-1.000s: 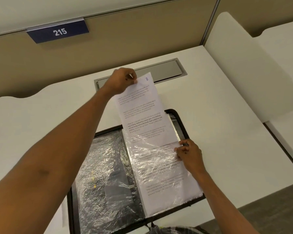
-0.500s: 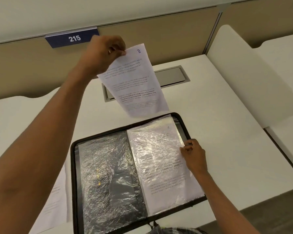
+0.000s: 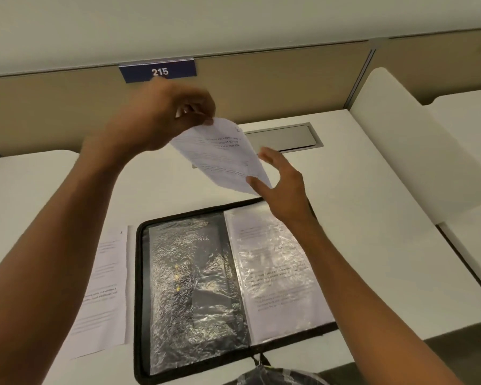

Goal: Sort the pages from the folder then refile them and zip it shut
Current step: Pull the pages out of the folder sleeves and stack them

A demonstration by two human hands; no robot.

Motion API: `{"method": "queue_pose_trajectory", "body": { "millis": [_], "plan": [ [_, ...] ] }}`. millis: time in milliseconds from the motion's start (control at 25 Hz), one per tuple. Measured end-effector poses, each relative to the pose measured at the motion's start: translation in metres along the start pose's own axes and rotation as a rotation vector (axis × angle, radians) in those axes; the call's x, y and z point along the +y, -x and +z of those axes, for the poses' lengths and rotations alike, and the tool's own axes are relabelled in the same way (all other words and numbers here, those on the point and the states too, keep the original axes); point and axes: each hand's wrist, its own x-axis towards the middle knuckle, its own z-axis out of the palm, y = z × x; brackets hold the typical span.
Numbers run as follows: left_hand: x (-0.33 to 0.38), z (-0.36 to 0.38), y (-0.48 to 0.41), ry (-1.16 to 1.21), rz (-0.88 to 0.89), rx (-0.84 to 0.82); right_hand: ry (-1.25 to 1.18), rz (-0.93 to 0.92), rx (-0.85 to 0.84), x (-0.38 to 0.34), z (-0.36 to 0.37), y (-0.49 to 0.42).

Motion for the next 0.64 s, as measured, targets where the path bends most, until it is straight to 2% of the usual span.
{"method": "queue_pose_trajectory", "body": {
  "millis": [120,160,240,320,360,440,520,640],
  "plan": [
    [-0.005,-0.009,0.034,0.115,-0.055,0.008,0.015,-0.044,-0.058,-0.02,0.023,0.002],
    [-0.01,-0.01,0.049,0.122,-0.097,0.058,-0.009,-0.036,-0.068,-0.024,0.03,0.005],
    [-0.021,-0.007,0.085,0.124,-0.245,0.271,-0.116,0.028,-0.1,-0.028,0.044,0.013],
    [-0.038,0.012,0.13,0.239,-0.526,0.486,-0.302,0.149,-0.139,-0.032,0.056,0.025],
    [-0.047,0.025,0.154,0.35,-0.692,0.499,-0.388,0.212,-0.163,-0.035,0.064,0.031],
    [-0.063,0.053,0.2,0.659,-0.939,0.366,-0.498,0.315,-0.223,-0.038,0.084,0.046],
    [-0.076,0.078,0.243,0.988,-1.03,0.245,-0.519,0.387,-0.291,-0.038,0.107,0.06],
    [-0.081,0.099,0.3,1.186,-1.125,0.326,-0.512,0.501,-0.378,-0.037,0.146,0.084]
  ]
}}
